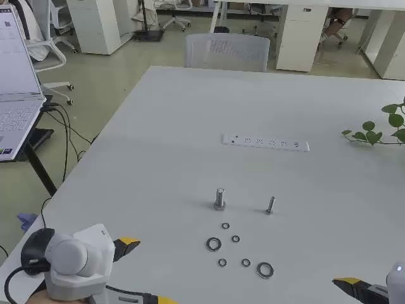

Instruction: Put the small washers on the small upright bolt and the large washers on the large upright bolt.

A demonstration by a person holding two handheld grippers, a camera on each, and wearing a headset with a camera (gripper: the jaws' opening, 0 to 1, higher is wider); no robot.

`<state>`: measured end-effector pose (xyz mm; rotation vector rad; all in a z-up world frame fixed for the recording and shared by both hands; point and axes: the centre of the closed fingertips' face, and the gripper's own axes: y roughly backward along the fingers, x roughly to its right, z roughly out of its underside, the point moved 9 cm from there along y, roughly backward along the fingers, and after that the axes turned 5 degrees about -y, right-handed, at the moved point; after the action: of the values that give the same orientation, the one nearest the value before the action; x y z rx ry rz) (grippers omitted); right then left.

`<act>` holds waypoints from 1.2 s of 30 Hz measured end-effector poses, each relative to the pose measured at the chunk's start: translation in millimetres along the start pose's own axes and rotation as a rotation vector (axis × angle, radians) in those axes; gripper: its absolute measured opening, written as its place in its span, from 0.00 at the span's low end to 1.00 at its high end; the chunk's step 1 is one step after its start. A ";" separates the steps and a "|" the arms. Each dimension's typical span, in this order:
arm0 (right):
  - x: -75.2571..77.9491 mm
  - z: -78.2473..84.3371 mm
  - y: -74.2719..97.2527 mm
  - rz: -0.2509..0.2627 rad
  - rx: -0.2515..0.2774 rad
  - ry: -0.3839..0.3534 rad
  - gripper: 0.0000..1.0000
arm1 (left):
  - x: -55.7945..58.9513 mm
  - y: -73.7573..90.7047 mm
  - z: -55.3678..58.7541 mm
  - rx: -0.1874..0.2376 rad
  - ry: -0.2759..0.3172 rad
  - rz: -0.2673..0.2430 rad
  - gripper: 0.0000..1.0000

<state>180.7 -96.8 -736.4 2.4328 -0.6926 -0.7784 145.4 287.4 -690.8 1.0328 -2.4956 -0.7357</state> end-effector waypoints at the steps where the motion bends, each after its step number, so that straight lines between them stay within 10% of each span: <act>1: -0.1 0.0 0.1 0.000 0.000 0.000 0.82 | 0.4 -0.4 -0.7 0.000 -0.004 0.000 0.97; 15: 2.6 -3.3 3.0 0.012 0.012 0.004 0.82 | -4.5 0.3 -5.2 0.009 -0.019 -0.008 0.99; 36: 8.5 -40.8 -24.1 0.006 -0.153 0.198 0.78 | -1.3 -11.8 0.4 -0.023 -0.040 -0.003 0.99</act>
<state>220.1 -71.8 -724.4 2.3271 -0.5434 -0.5566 152.6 281.3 -698.1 1.0236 -2.5133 -0.7915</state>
